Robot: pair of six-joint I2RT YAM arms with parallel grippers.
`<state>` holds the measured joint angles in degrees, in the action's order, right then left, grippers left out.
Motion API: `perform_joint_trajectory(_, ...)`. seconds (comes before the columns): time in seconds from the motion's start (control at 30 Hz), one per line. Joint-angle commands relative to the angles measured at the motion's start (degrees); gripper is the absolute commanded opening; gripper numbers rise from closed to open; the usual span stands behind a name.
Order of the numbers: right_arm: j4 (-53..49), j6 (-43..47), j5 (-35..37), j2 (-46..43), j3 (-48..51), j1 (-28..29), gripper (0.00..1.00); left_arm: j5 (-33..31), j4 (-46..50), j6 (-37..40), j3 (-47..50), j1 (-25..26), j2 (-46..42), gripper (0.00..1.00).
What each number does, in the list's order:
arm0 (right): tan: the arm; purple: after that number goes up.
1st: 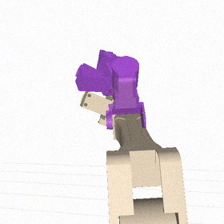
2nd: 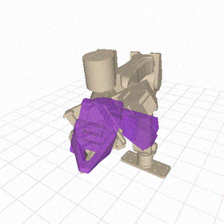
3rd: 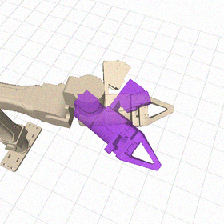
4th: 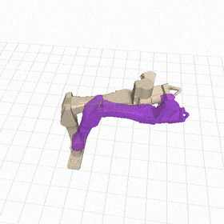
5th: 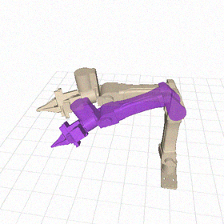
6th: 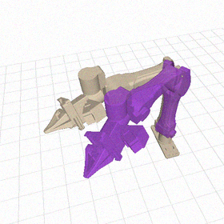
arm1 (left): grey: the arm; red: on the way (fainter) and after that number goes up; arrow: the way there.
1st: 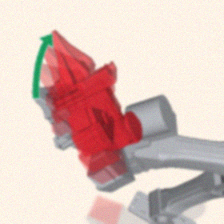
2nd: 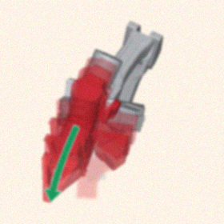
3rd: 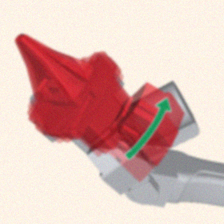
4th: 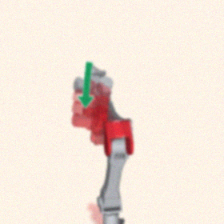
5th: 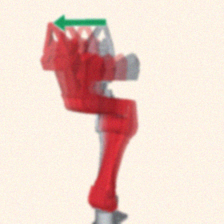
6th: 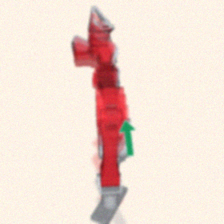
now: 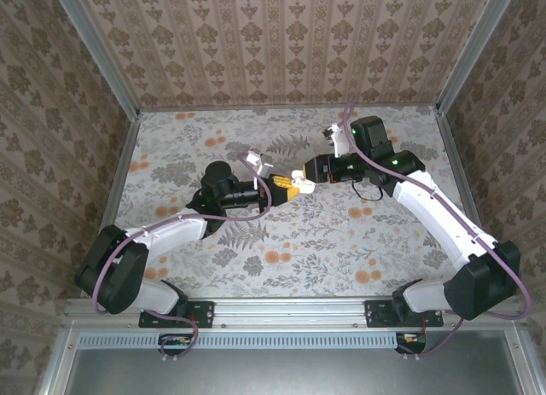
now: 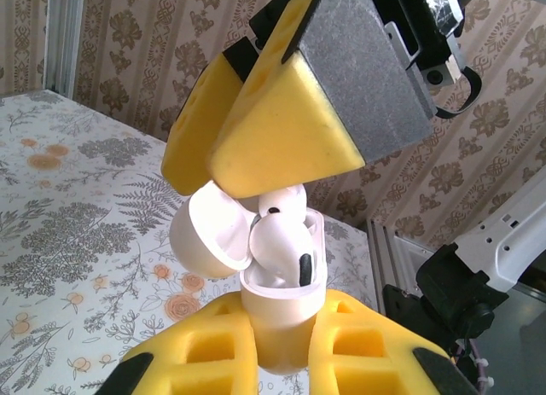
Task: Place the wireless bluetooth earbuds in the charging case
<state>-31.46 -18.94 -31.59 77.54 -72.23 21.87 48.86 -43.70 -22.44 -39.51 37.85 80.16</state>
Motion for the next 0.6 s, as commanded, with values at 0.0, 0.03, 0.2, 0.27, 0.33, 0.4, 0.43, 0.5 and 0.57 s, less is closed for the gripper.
perform_joint_trajectory(0.0, 0.53, -2.88, -3.56, -0.60, -1.17, -0.67, 0.52, 1.06, -1.60, 3.56, 0.32, 0.56, -1.23, 0.00)
perform_joint_trajectory(0.03, 0.51, -3.19, -4.02, -1.32, -0.96, -0.77, 0.52, 0.64, -1.56, 4.20, 0.62, 0.64, -1.40, 0.00)
perform_joint_trajectory(0.2, 0.38, -4.26, -5.87, -5.33, 0.31, -0.71, 0.53, -1.00, -1.80, 7.41, 1.91, 0.79, -2.07, 0.00)
perform_joint_trajectory(0.27, 0.00, -4.39, -5.86, -6.70, 0.88, -0.77, 0.52, -1.52, -1.99, 8.42, 2.10, 0.80, -2.11, 0.00)
perform_joint_trajectory(0.33, -0.41, -4.40, -5.03, -7.64, 1.42, -0.77, 0.49, -1.97, -2.39, 9.37, 2.32, 0.87, -2.11, 0.00)
perform_joint_trajectory(0.4, -1.11, -4.39, -3.97, -7.84, 1.97, -0.69, 0.46, -2.27, -2.75, 10.01, 2.33, 0.99, -2.12, 0.00)
perform_joint_trajectory(0.43, -1.51, -4.42, -3.39, -7.76, 2.15, -0.69, 0.45, -2.33, -2.79, 10.19, 2.32, 1.03, -2.11, 0.00)
perform_joint_trajectory(0.5, -2.51, -4.29, -2.21, -7.41, 2.37, -0.52, 0.41, -2.36, -2.86, 10.57, 2.27, 1.14, -2.20, 0.00)
perform_joint_trajectory(0.57, -3.32, -4.10, -1.16, -7.01, 2.39, 0.05, 0.38, -2.45, -2.88, 10.71, 2.28, 1.12, -2.29, 0.00)
